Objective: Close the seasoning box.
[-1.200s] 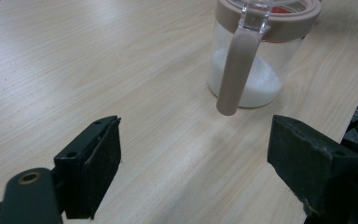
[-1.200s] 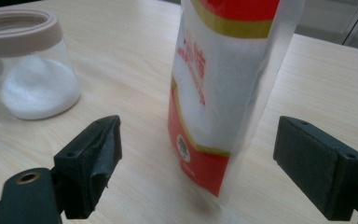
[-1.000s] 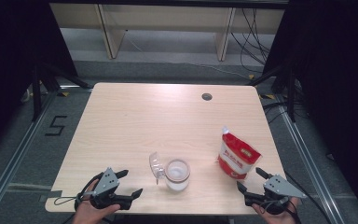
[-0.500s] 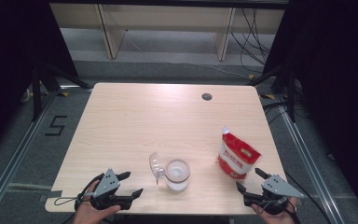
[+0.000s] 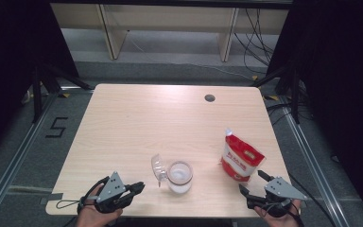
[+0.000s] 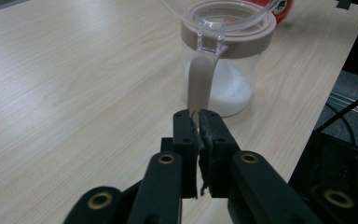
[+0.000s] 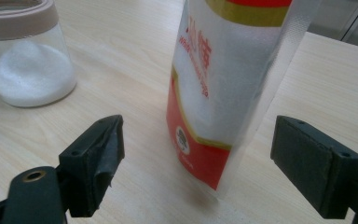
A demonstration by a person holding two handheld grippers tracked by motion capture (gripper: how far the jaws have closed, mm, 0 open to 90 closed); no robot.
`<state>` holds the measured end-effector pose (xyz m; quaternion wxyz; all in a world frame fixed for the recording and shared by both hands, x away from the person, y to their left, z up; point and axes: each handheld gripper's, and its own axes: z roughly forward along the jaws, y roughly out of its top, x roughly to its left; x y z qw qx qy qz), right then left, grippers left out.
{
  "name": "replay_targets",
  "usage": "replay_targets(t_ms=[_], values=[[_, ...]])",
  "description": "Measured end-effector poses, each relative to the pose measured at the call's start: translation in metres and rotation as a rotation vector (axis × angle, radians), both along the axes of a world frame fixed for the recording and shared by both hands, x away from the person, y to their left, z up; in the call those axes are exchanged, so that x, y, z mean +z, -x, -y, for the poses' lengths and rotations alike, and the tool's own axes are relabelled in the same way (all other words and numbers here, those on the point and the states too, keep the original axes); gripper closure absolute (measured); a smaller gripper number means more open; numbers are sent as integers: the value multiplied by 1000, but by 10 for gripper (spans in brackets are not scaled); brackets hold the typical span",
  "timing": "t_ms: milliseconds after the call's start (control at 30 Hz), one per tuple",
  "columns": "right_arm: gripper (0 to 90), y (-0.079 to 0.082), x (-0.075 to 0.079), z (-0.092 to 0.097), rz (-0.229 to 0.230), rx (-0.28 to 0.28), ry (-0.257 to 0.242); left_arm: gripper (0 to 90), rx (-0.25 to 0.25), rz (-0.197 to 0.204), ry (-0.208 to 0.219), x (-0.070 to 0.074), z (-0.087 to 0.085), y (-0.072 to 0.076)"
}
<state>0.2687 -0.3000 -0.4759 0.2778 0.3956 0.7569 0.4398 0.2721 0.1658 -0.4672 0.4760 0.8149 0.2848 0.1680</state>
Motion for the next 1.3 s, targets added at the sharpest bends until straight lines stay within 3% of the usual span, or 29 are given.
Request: replay_targets(t_ms=[33,100,133,167,267,300,367,433,567,667,700,1300], values=[[182,0,0,0,-6,-5,-7,892,-4,-5,16,2,3,-1],[182,0,0,0,-4,-5,-6,893,-8,2,4,4,3,-2],[182,0,0,0,-4,-5,-6,893,9,-25,40,5,7,0],[182,0,0,0,-4,-5,-7,894,-1,-10,25,6,8,0],[183,-1,0,0,18,0,13,895,-6,-12,45,9,12,0],[183,-1,0,0,18,0,13,895,-7,-13,28,11,12,0],[184,-1,0,-1,0,14,-4,894,-29,16,29,15,15,-2],[184,-1,0,-1,8,13,2,894,-14,-2,50,16,18,-2],[184,0,0,0,-3,6,-3,894,-35,26,33,21,22,-6],[184,0,0,0,-3,7,-4,894,-25,6,51,22,24,-6],[184,0,0,0,-5,-3,-7,894,-32,28,38,25,26,-7],[185,0,0,-1,3,5,-10,894,-48,33,32,29,39,-9]])
